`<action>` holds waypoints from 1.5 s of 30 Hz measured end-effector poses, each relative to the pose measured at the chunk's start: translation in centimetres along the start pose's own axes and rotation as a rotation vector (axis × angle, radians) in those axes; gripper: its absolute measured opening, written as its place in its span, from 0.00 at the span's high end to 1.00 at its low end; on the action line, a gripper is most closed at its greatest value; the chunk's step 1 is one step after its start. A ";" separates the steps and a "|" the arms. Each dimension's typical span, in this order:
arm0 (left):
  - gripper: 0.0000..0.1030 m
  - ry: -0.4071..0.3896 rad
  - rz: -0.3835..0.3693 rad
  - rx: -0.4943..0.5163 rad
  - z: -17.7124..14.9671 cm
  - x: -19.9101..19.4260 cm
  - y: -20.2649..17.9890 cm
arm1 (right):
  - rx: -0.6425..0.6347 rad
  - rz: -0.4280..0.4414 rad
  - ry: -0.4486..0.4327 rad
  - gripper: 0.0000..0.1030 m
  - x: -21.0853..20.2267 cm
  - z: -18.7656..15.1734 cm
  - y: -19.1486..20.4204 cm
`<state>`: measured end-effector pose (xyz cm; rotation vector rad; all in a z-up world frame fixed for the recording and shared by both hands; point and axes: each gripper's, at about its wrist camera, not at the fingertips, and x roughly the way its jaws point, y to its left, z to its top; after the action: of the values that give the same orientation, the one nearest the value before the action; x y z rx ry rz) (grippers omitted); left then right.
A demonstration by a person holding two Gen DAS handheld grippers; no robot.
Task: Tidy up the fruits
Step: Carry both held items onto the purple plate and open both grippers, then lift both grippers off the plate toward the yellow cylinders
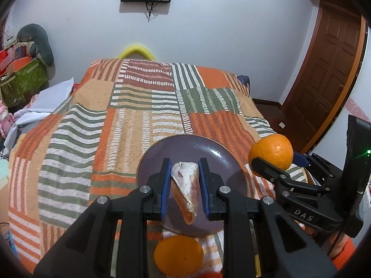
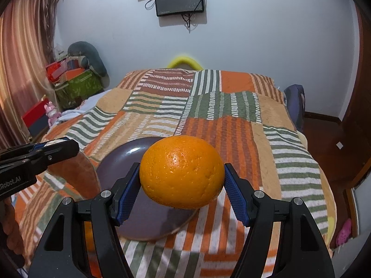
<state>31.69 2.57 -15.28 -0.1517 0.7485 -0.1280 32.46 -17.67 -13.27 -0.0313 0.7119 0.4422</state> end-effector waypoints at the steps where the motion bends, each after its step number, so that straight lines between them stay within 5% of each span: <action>1: 0.78 0.008 0.000 -0.001 0.1 0.6 0.1 | -0.009 -0.004 0.005 0.36 0.5 0.1 0.1; 24: 0.77 0.125 0.031 -0.070 2.1 9.1 3.7 | -0.123 0.005 0.157 0.35 8.5 1.0 0.7; 28: 0.70 0.141 0.044 -0.087 1.9 9.4 4.1 | -0.143 0.006 0.170 0.34 8.7 0.9 1.1; 31: 0.65 0.139 0.046 -0.093 1.9 9.2 4.0 | -0.151 0.001 0.186 0.34 8.7 0.9 1.3; 34: 0.56 0.115 0.058 -0.071 2.0 8.2 3.4 | -0.132 0.010 0.163 0.20 7.8 1.2 1.2; 45: 0.41 0.004 0.083 0.016 1.9 1.2 1.0 | -0.149 -0.022 0.089 0.20 1.9 1.6 1.7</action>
<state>33.94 3.56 -14.87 -0.1051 0.7563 -0.0552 34.04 -15.16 -13.08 -0.1996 0.7645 0.4746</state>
